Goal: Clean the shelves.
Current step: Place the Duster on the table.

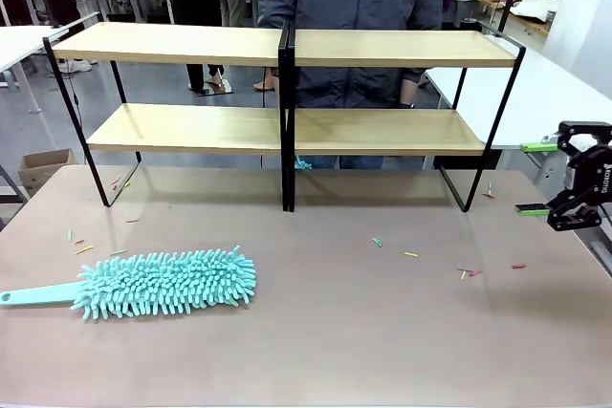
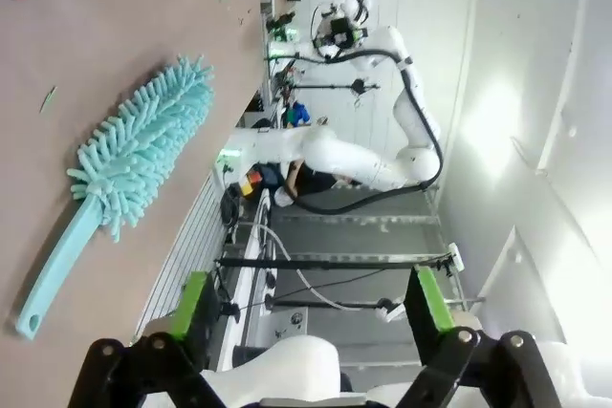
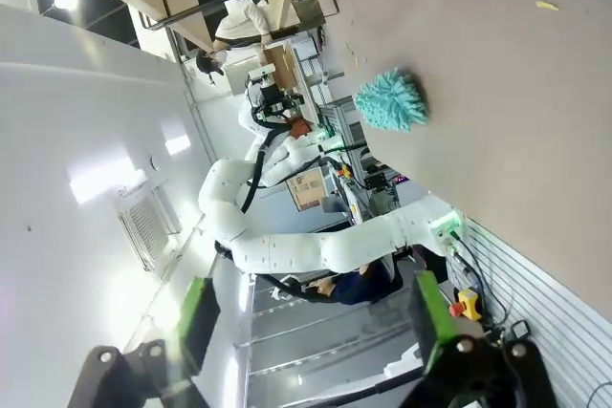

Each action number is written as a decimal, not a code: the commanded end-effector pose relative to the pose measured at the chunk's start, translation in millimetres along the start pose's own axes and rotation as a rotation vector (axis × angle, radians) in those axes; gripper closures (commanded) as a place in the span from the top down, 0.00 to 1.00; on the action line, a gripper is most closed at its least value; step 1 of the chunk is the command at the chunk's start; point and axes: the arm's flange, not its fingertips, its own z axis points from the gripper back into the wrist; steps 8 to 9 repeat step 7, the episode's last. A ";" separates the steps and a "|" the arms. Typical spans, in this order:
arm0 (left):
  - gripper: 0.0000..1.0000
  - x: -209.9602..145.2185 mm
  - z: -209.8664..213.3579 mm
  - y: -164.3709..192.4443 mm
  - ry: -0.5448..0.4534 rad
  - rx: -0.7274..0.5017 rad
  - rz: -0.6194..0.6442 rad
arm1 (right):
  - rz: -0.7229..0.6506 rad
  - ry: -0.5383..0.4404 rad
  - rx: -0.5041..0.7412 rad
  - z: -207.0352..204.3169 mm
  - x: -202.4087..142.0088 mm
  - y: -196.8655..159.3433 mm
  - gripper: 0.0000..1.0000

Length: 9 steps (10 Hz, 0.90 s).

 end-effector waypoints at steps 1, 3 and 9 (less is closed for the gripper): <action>1.00 -5.7 2.4 -0.7 0.012 0.016 -0.027 | -0.006 -0.006 -0.018 2.4 -1.3 -0.4 1.00; 1.00 -5.7 2.4 -0.7 0.012 0.016 -0.027 | -0.006 -0.006 -0.018 2.4 -1.3 -0.4 1.00; 1.00 -5.7 2.4 -0.7 0.012 0.016 -0.027 | -0.006 -0.006 -0.018 2.4 -1.3 -0.4 1.00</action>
